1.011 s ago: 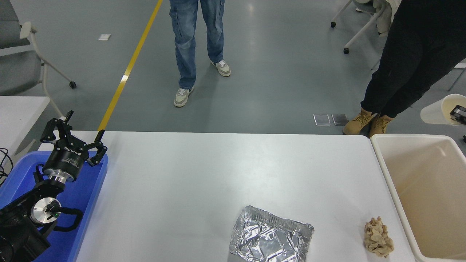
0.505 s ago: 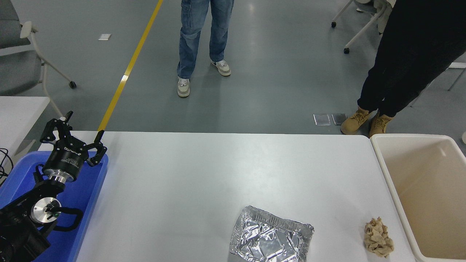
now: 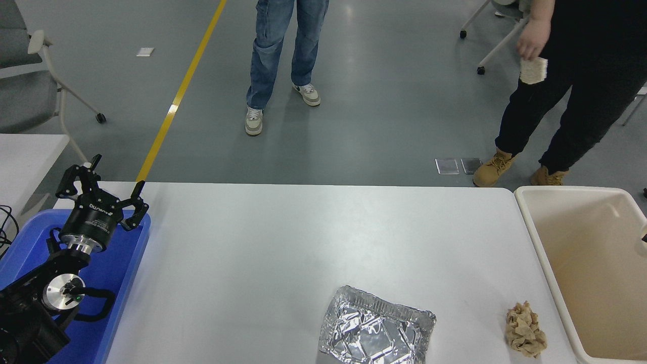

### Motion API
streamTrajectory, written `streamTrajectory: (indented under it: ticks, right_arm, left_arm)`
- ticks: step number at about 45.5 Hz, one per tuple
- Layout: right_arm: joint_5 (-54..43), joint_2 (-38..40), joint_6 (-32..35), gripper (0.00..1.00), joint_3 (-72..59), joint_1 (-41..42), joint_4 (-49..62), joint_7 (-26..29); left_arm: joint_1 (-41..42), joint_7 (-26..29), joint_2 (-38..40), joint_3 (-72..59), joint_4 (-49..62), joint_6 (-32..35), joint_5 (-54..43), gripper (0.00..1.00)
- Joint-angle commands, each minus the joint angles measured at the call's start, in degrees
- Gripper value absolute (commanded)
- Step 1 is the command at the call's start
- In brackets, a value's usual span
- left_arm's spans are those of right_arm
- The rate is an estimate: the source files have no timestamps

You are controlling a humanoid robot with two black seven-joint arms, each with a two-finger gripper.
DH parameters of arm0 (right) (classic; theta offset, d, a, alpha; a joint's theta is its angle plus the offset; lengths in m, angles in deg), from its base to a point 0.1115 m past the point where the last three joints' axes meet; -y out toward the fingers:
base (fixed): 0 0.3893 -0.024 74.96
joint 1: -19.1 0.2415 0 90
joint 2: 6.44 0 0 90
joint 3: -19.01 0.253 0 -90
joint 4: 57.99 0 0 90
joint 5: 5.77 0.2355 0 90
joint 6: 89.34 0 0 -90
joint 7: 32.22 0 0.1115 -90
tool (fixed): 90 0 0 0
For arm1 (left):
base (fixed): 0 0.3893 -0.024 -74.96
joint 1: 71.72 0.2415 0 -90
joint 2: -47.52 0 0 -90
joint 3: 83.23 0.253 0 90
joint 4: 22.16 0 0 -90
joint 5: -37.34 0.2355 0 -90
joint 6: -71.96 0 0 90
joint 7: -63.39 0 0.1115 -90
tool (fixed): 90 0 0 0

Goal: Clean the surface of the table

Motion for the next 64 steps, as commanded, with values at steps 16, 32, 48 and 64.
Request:
streamTrajectory:
  ticks: [16, 32, 48, 64]
  right_arm:
    - [0.14, -5.05, -1.29, 0.00, -0.02, -4.08, -0.37, -0.19]
    - [0.41, -5.32, -1.38, 0.00, 0.16, -3.81, -0.37, -0.19]
    - [0.93, -5.32, -4.62, 0.16, 1.12, -3.55, -0.37, -0.19]
    - [1.11, -5.23, -7.88, 0.75, 1.21, -2.76, -0.29, -0.19]
  left_arm:
    - [0.00, 0.00, 0.00, 0.00, 0.00, -0.05, 0.00, 1.00]
    - [0.00, 0.00, 0.00, 0.00, 0.00, 0.04, 0.00, 1.00]
    - [0.00, 0.00, 0.00, 0.00, 0.00, -0.05, 0.00, 1.00]
    - [0.00, 0.00, 0.00, 0.00, 0.00, 0.04, 0.00, 1.00]
